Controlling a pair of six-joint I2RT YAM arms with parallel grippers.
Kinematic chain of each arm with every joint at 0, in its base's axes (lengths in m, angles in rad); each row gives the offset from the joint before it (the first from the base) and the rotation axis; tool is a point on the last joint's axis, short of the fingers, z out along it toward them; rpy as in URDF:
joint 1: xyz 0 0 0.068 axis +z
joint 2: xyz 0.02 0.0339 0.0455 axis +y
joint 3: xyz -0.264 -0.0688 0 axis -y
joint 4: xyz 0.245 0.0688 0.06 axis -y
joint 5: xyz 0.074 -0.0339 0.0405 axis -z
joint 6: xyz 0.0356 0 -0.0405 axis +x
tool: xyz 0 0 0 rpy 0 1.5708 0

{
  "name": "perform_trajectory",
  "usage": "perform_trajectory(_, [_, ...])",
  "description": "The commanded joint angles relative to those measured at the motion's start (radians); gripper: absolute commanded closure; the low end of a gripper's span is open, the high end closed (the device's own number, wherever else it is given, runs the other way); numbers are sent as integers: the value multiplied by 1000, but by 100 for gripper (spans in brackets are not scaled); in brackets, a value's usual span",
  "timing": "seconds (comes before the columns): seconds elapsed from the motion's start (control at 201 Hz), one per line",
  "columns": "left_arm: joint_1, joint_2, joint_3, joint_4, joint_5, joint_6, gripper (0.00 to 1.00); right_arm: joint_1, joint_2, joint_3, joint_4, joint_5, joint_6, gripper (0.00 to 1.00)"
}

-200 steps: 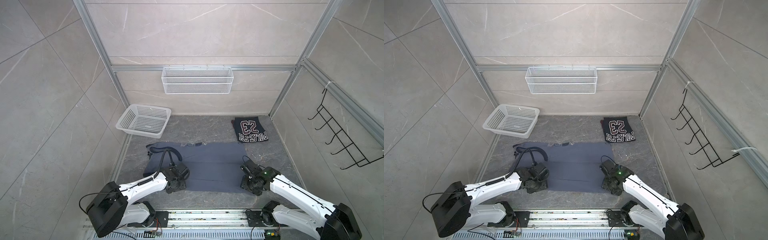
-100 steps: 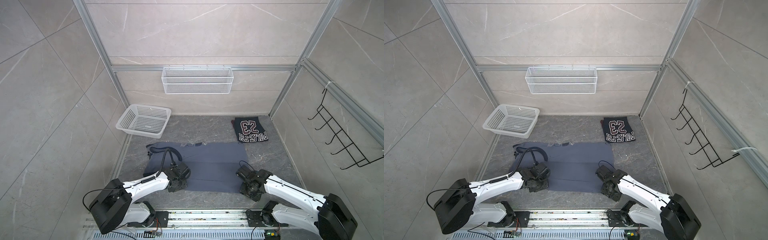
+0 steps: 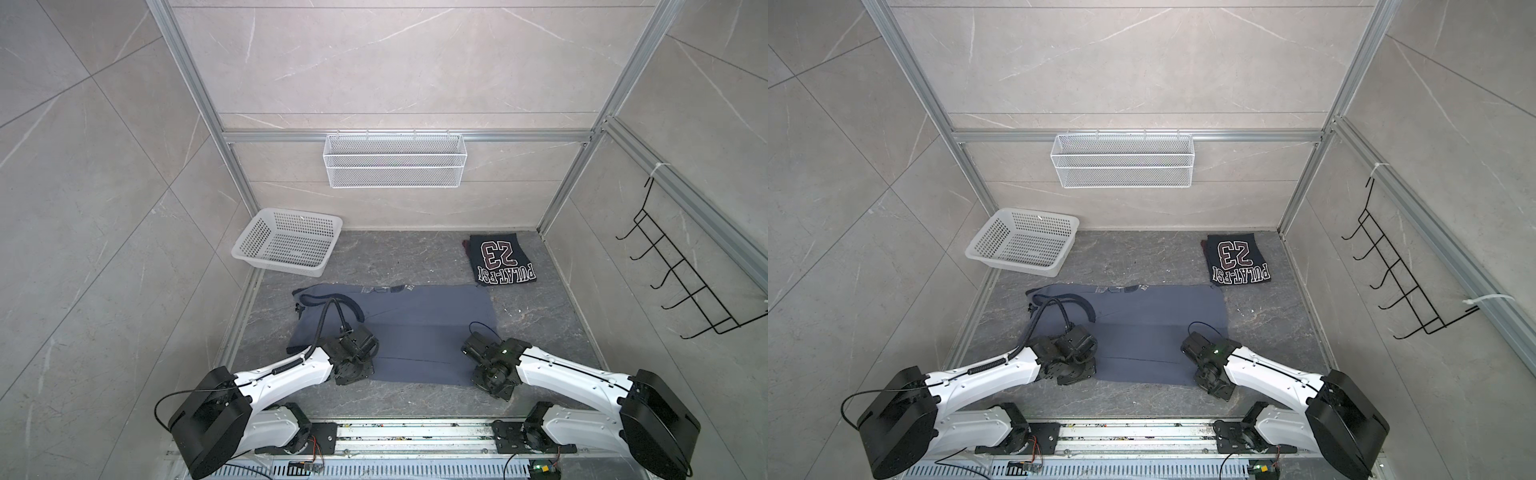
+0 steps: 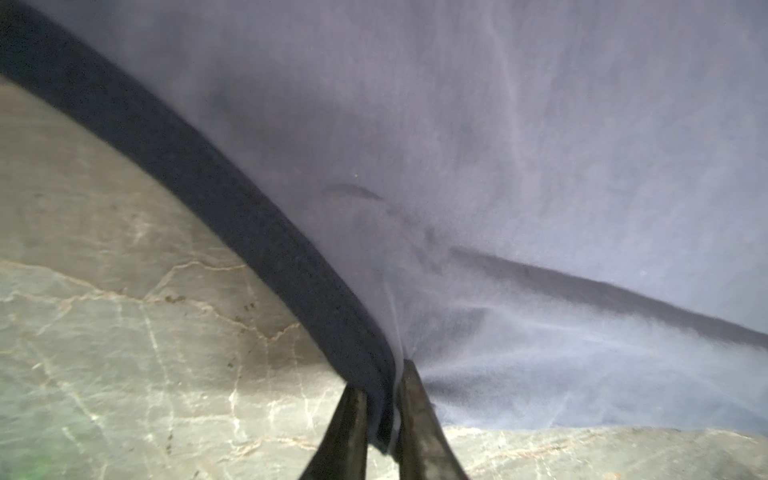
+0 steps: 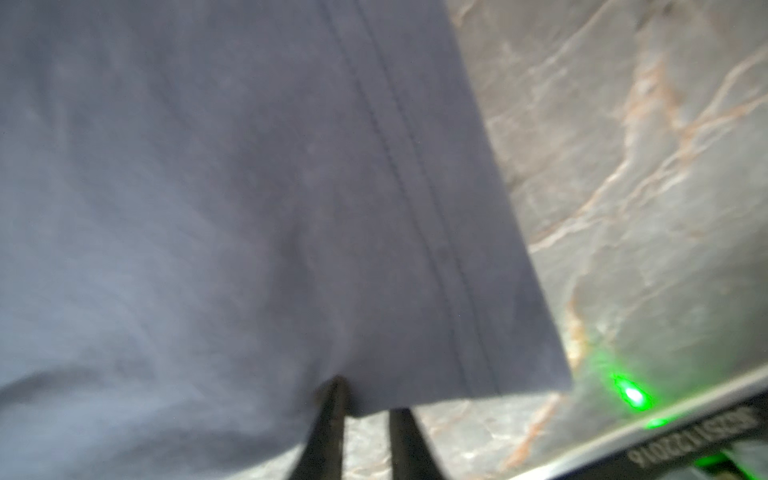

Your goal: Fold and stack the tank tops

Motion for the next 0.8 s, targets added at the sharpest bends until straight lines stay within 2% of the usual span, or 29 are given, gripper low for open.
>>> perform_trajectory(0.0, [-4,-53,-3,-48,-19,-12,86,-2,15,-38,29,58,38,95])
perform_trajectory(0.045, [-4,-64,7,-60,-27,-7,87,-2,11,-35,24,59,41,100])
perform_trajectory(0.119, [-4,-67,31,-76,-36,3,89,-2,-1,-20,2,72,41,100])
perform_trajectory(0.239, [-3,-50,84,-93,-61,13,90,-2,-44,73,-124,189,23,100])
perform_trajectory(0.368, [21,6,199,-113,-120,54,91,-35,-56,180,-144,267,-90,100])
perform_trajectory(0.473, [81,78,302,-94,-129,104,93,-101,0,283,-117,285,-211,100])
perform_trajectory(0.592, [165,171,414,-63,-131,165,93,-205,87,389,-37,249,-362,100])
perform_trajectory(0.697, [236,270,512,-35,-125,219,93,-288,209,499,28,206,-464,100])
perform_trajectory(0.792, [280,373,607,-22,-119,268,93,-322,324,594,61,193,-520,100])
